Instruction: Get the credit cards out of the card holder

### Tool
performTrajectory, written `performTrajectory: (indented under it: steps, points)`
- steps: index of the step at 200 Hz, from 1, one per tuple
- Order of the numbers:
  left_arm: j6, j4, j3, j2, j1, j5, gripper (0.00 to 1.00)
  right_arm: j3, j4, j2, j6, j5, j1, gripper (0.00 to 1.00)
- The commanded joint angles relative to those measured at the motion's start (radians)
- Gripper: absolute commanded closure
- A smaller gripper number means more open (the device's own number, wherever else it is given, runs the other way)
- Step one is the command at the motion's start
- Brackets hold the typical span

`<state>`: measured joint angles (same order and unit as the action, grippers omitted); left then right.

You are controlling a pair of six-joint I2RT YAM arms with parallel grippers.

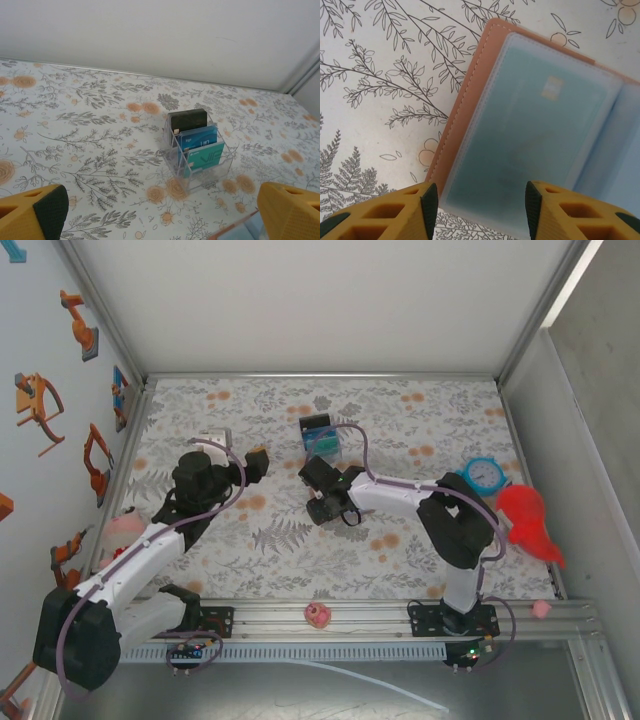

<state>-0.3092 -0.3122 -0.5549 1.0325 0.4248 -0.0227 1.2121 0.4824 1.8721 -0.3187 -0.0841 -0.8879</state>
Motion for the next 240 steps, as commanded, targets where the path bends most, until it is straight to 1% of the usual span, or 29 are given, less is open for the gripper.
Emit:
performTrajectory:
  steps: [1,68,112,132,151,167,181,199,213,240]
  points:
    - [-0.033,0.015,0.006,-0.029,0.003,0.001,0.03,0.02,0.009,0.016,-0.01,-0.028,0.006,0.51]
    - [-0.031,0.027,0.001,-0.03,0.004,-0.015,0.03,-0.046,-0.052,0.034,-0.025,0.012,0.034,0.51]
    - [-0.01,0.032,-0.011,-0.029,0.015,-0.02,0.03,-0.108,-0.103,-0.014,-0.036,0.058,0.078,0.57]
    - [0.01,0.042,-0.025,-0.028,0.027,-0.011,0.03,-0.114,-0.103,-0.023,-0.026,0.061,0.093,0.64]
    - [0.035,0.052,-0.038,-0.019,0.043,0.003,0.03,-0.117,-0.107,-0.035,-0.016,0.069,0.103,0.78]
    - [0.059,0.05,-0.046,-0.01,0.069,0.028,0.03,-0.12,-0.11,-0.051,-0.003,0.083,0.104,0.87]
    - [0.073,0.046,-0.05,0.0,0.096,0.067,0.03,-0.142,-0.137,-0.078,0.009,0.138,0.104,0.91]
    - [0.076,0.058,-0.067,0.018,0.134,0.124,0.03,-0.181,-0.168,-0.131,0.016,0.215,0.103,0.92]
    - [0.065,0.061,-0.074,0.032,0.162,0.169,0.03,-0.218,-0.182,-0.182,0.019,0.25,0.103,0.92]
    - [0.049,0.064,-0.089,0.069,0.236,0.28,0.03,-0.285,-0.197,-0.259,0.011,0.259,0.104,0.91]
